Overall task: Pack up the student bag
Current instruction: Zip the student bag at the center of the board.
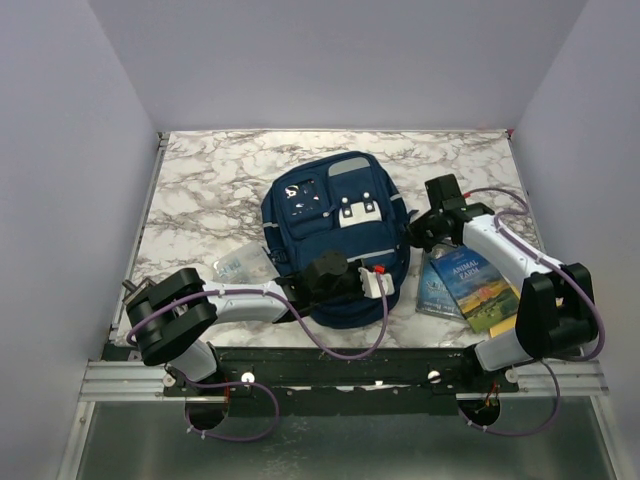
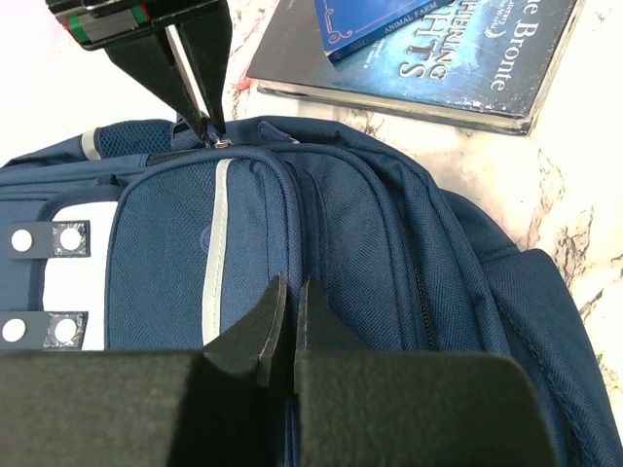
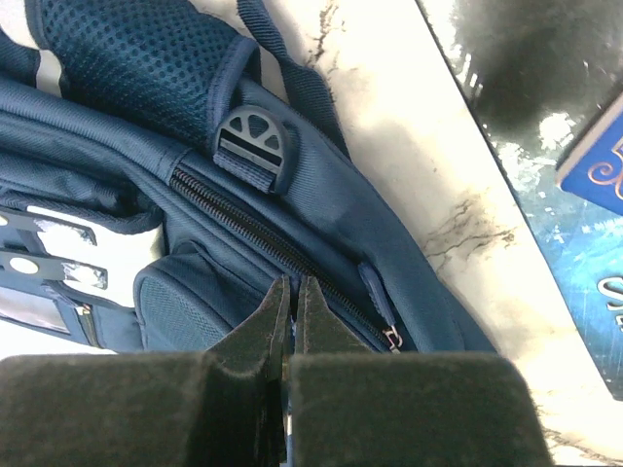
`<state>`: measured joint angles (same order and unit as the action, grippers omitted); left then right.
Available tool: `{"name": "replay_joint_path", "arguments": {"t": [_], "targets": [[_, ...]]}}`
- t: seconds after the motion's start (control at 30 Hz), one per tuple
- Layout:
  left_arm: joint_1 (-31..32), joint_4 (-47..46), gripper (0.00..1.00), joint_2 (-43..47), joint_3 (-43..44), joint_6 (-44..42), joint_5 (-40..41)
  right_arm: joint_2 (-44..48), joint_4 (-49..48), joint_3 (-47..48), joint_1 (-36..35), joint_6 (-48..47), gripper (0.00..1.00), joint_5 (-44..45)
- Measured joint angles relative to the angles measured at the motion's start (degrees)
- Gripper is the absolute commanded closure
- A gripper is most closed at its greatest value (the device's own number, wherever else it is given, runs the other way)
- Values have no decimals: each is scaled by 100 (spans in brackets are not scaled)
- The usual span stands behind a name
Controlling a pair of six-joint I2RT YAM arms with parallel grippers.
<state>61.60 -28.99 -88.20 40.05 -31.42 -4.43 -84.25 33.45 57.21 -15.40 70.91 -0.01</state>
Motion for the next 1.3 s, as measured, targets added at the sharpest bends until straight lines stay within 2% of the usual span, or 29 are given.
{"name": "replay_joint_path", "arguments": {"t": [0.33, 0.73, 0.83, 0.97, 1.03, 1.17, 1.3], "targets": [[-92, -22, 100, 0, -2, -20, 17, -442, -472, 310, -254, -802, 100, 151], [-144, -96, 100, 0, 0, 31, 9, -632, -612, 647, -527, -1248, 100, 1005], [-52, 24, 100, 7, -4, 190, -291, -997, -1049, 1161, -345, -1491, 75, 1451], [94, 144, 100, 2, 81, 483, -448, -1067, -1086, 1504, -199, -2094, 55, 1547], [109, 192, 100, -9, 184, 667, -476, -914, -1080, 1346, -205, -2520, 48, 1419], [-11, 393, 100, -55, 483, 1106, -511, -118, -925, 450, -219, -3195, 29, 1025], [-127, 846, 100, -83, 903, 1504, -525, 798, -654, -96, -229, -3536, 22, 756]]}}
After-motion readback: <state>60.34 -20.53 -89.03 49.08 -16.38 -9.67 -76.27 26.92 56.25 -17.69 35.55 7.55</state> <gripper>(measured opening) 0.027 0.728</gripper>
